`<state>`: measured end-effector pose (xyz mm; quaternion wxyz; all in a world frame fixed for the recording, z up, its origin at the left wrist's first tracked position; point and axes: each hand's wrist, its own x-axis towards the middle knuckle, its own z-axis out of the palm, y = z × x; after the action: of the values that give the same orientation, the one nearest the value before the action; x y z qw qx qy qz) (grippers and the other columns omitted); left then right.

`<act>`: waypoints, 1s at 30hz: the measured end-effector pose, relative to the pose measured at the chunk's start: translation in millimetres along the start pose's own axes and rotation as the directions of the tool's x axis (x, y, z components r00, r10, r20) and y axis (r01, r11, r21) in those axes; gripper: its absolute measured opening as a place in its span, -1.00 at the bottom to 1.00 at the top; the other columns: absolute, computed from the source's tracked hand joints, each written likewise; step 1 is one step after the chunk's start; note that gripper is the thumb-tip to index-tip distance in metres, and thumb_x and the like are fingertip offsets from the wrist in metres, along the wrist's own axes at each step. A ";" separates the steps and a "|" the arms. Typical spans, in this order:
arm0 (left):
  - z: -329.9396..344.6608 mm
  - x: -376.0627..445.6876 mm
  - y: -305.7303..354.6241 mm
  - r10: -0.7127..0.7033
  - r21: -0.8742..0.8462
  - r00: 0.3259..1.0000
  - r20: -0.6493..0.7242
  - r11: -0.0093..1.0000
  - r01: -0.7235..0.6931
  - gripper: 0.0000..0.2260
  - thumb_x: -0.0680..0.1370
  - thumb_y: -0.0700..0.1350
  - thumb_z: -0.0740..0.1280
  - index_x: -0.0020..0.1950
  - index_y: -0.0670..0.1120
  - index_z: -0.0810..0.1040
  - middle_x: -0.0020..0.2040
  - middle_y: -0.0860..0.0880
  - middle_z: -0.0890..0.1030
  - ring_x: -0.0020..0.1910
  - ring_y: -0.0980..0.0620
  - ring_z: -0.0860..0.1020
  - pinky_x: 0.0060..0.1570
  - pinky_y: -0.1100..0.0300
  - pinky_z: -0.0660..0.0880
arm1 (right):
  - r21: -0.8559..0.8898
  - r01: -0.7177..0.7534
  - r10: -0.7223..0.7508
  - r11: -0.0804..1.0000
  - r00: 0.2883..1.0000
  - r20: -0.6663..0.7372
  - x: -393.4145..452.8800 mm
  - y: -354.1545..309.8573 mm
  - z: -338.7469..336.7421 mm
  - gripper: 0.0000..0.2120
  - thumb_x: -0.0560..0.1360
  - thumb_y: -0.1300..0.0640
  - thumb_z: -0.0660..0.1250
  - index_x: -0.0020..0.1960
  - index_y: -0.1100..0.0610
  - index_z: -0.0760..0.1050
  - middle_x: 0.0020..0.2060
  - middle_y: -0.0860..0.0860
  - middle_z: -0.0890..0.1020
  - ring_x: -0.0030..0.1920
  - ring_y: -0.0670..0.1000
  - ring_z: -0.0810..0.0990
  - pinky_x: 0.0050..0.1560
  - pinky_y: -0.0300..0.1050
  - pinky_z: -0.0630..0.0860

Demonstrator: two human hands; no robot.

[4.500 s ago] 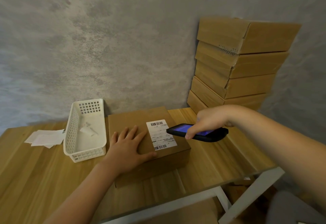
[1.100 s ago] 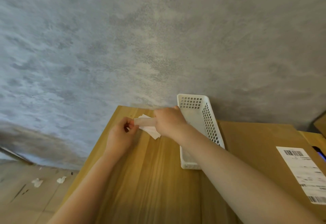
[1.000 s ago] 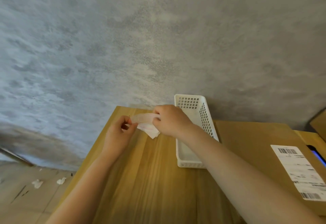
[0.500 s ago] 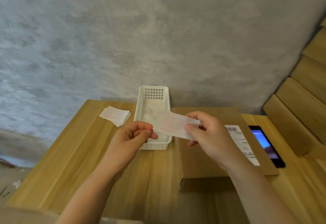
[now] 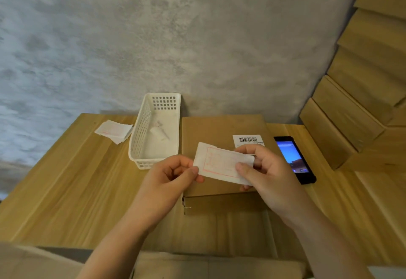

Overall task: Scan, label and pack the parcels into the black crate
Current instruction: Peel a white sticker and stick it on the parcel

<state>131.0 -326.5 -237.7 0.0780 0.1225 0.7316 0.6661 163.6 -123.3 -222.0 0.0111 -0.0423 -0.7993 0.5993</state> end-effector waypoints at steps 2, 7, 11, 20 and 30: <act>2.2 -0.3 -1.3 -0.020 -0.030 0.998 -0.055 0.999 0.018 -0.85 0.59 -0.23 0.29 -0.14 -0.21 0.61 -0.30 0.01 0.66 -0.31 0.23 0.55 -0.22 0.40 0.44 | 0.070 -0.001 -0.001 0.998 1.000 0.024 -3.2 2.5 -3.6 -0.83 0.57 0.16 0.32 0.12 -0.04 0.51 -0.09 -0.13 0.69 -0.09 -0.10 0.67 -0.17 -0.22 0.61; 1.3 1.5 -5.7 -0.091 -0.093 0.983 -0.157 0.993 0.077 -0.82 0.60 -0.20 0.28 -0.19 -0.18 0.55 -0.32 -0.02 0.61 -0.35 0.15 0.44 -0.21 0.17 0.37 | 0.100 0.010 -0.019 0.995 0.995 0.095 -10.2 10.4 -11.9 -0.89 0.58 0.26 0.26 -0.01 0.17 0.57 -0.20 0.04 0.70 -0.22 0.10 0.66 -0.13 -0.30 0.54; 0.0 1.1 -6.5 -0.099 -0.065 0.980 -0.175 0.994 0.089 -0.82 0.60 -0.18 0.27 -0.18 -0.18 0.56 -0.32 0.00 0.61 -0.35 0.17 0.45 -0.19 0.14 0.38 | 0.124 0.006 -0.017 0.992 0.996 0.091 -10.4 12.3 -12.1 -0.89 0.57 0.29 0.26 -0.04 0.22 0.57 -0.23 0.08 0.70 -0.25 0.05 0.65 -0.14 -0.25 0.56; -6.3 0.1 -7.6 -0.084 -0.043 0.979 -0.188 0.996 0.077 -0.83 0.59 -0.18 0.28 -0.14 -0.24 0.55 -0.29 -0.04 0.63 -0.31 0.12 0.45 -0.20 0.15 0.39 | 0.128 0.039 -0.052 0.991 0.994 0.095 -7.0 9.3 -6.5 -0.89 0.57 0.30 0.28 -0.07 0.24 0.58 -0.26 0.08 0.70 -0.26 0.03 0.65 -0.11 -0.22 0.58; -7.2 -0.7 -9.8 -0.076 0.126 0.983 -0.166 0.987 0.097 -0.89 0.60 -0.14 0.31 -0.04 -0.07 0.63 -0.20 0.05 0.68 -0.26 0.22 0.56 -0.22 0.39 0.45 | 0.179 0.062 -0.079 0.982 0.993 0.090 -8.7 5.6 -0.5 -0.88 0.54 0.39 0.26 -0.12 0.33 0.55 -0.34 0.10 0.67 -0.34 -0.03 0.61 -0.17 -0.26 0.57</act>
<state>128.9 -334.4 -246.8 0.0395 0.0415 0.7831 0.6193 172.6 -121.9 -226.9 -0.0026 0.0160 -0.7439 0.6681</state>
